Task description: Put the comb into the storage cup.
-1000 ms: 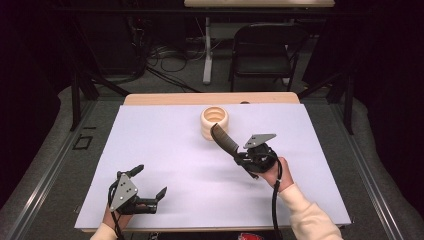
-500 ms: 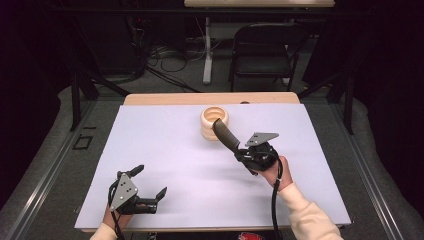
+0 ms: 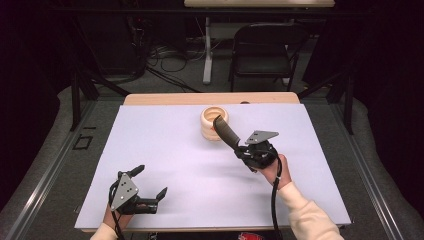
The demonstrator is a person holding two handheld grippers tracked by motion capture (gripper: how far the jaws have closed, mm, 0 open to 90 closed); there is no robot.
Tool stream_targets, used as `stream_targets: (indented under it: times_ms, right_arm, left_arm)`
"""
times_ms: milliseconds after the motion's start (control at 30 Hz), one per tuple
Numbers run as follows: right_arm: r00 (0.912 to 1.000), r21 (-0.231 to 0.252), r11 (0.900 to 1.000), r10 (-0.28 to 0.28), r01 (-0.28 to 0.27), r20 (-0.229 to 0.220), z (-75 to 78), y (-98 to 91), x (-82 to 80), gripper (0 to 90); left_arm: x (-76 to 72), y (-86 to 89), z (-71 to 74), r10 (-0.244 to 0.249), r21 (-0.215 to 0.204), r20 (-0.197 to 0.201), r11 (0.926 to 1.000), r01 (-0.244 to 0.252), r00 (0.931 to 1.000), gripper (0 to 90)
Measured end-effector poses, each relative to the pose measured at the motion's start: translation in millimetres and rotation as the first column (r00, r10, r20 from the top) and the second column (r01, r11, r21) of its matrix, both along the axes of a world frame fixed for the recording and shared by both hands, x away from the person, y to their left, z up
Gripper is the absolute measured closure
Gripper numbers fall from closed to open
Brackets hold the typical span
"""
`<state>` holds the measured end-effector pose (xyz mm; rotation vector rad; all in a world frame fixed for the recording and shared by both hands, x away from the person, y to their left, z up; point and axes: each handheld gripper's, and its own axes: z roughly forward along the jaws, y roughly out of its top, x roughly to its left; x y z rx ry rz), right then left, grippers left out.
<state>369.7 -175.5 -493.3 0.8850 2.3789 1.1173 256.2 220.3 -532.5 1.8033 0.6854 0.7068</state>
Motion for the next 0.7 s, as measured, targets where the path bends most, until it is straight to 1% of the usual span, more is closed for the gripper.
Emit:
stream_targets:
  times_ms: [133,333,467,700]
  right_arm:
    - [0.9999,0.006,1.0000,-0.003,0.003,0.013,1.1,0.7,2.2,72.0]
    - [0.9998,0.018,0.9997,-0.015,0.015,0.011,1.0,0.6,6.1,72.1]
    - [0.9996,0.027,0.9995,-0.017,0.017,0.020,2.8,1.1,8.5,72.1]
    - [0.9996,0.047,0.9987,-0.021,0.020,0.019,6.1,3.4,15.1,72.1]
  left_arm:
    - [0.6,0.1,-0.5,0.003,-0.001,-0.005,1.0000,-0.003,1.0000,0.1]
    - [0.5,-0.2,-0.3,0.004,-0.001,-0.004,1.0000,-0.004,1.0000,0.1]
    - [1.0,-0.5,-0.6,0.004,0.004,-0.004,1.0000,-0.004,1.0000,0.1]
    - [0.8,0.3,-0.6,0.009,0.000,-0.004,1.0000,-0.009,0.9999,0.1]
